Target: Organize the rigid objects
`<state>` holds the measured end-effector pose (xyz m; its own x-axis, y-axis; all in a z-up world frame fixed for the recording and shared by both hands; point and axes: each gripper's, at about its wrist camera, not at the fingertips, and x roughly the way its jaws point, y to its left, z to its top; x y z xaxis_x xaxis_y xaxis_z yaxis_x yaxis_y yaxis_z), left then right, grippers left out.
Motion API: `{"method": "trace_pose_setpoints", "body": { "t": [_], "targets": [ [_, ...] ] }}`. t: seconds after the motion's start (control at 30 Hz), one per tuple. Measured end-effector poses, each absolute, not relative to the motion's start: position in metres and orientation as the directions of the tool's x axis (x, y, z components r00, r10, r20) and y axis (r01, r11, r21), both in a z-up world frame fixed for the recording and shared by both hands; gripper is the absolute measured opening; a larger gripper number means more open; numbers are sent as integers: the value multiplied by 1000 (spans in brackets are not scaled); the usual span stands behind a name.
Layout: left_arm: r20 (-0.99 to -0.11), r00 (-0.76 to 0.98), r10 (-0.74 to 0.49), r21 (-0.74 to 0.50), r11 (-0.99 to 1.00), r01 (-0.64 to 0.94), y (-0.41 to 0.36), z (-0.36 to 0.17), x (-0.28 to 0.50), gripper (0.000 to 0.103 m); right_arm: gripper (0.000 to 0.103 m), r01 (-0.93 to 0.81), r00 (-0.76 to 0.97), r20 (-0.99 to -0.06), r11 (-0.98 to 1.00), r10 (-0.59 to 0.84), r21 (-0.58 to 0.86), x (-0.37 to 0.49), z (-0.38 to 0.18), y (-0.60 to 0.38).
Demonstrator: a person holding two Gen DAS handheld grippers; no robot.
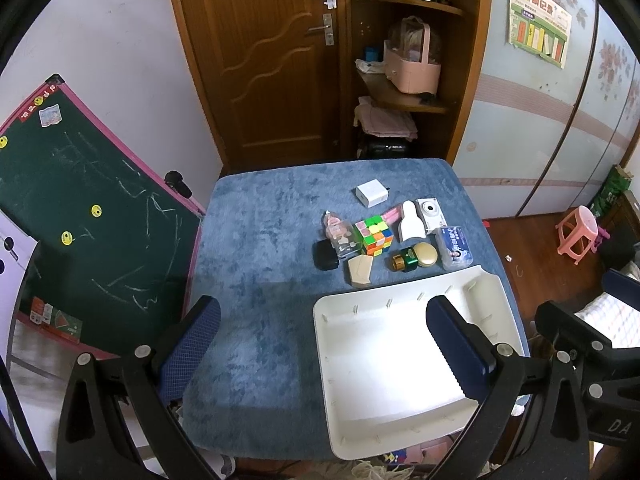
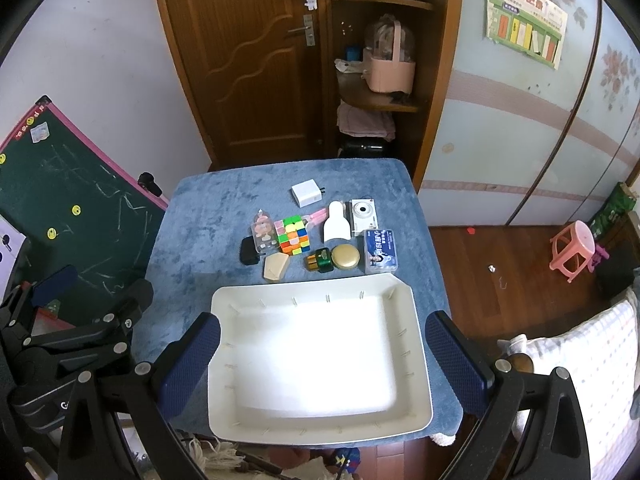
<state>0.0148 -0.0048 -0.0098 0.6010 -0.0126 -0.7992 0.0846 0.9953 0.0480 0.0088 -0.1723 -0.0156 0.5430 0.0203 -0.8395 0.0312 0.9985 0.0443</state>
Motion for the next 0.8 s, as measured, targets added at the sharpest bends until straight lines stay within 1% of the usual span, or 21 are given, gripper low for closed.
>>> {"method": "trace_pose_setpoints", "body": {
  "t": [0.53,0.8],
  "targets": [
    [-802,597,-6,54,995,82,-3,-10,9,102,102,28,542,-840,998,24,47,10,-15,-172],
    [-763,646,13,68,996,60,-2,3,1,102,102,25,561,-827,999,22,43,7,-8,-175]
  ]
}}
